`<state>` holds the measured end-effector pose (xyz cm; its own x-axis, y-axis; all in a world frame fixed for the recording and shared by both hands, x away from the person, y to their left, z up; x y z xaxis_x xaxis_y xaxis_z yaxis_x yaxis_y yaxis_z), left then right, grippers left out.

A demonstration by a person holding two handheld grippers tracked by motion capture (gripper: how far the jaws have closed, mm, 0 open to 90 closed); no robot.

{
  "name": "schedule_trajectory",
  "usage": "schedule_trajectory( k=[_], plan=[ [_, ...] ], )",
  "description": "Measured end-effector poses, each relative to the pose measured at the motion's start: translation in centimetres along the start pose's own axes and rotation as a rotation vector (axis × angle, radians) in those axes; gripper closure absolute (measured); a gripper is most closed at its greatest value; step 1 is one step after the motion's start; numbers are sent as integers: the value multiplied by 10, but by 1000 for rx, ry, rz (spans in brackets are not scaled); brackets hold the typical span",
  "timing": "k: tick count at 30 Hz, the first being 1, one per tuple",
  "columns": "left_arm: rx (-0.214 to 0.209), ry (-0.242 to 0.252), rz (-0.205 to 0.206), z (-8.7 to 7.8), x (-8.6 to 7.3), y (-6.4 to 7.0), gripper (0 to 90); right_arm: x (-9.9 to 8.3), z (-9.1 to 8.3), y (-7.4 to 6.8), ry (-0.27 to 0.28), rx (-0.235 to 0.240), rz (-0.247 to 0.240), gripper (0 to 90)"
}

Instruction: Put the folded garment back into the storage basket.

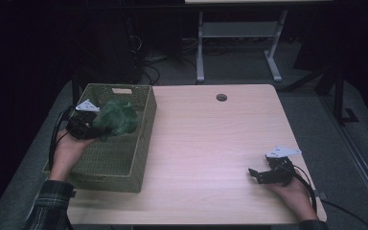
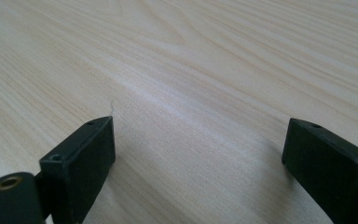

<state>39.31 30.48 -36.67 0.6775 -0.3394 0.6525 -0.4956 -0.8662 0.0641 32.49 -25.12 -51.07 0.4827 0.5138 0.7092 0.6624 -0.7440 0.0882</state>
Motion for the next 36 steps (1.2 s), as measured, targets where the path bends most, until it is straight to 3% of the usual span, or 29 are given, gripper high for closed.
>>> schedule_trajectory(
  k=[10,20,26,28,29,30,36],
  plan=[
    [-1,-84,-39,32,-28,-14,774,0,0,0,0,0,0,91],
    [11,-153,-37,48,-37,-17,724,0,0,1,3,-1,-6,92],
    [2,-168,-50,53,-40,-19,577,0,0,0,3,-1,-6,92],
    [-3,-156,-55,53,-41,-19,463,0,0,0,3,-1,-5,92],
    [-2,-144,-57,52,-40,-19,463,0,0,0,3,-1,-5,92],
    [1,-127,-57,51,-40,-19,379,0,0,0,3,-1,-6,92],
    [10,-110,-74,51,-39,-22,225,0,0,0,3,-2,-5,92]
  ],
)
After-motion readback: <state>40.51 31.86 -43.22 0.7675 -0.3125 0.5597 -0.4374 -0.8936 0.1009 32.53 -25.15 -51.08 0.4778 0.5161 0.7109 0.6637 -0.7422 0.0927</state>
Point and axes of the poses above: each handheld gripper's, and its own axes: z roughly forward along the jaws, x roughly out of its top, y roughly to its right, the point moved 4 cm from there along z, roughly forward along the jaws, and after that the axes turned 10 degrees about -z, right-handed, at the moved point
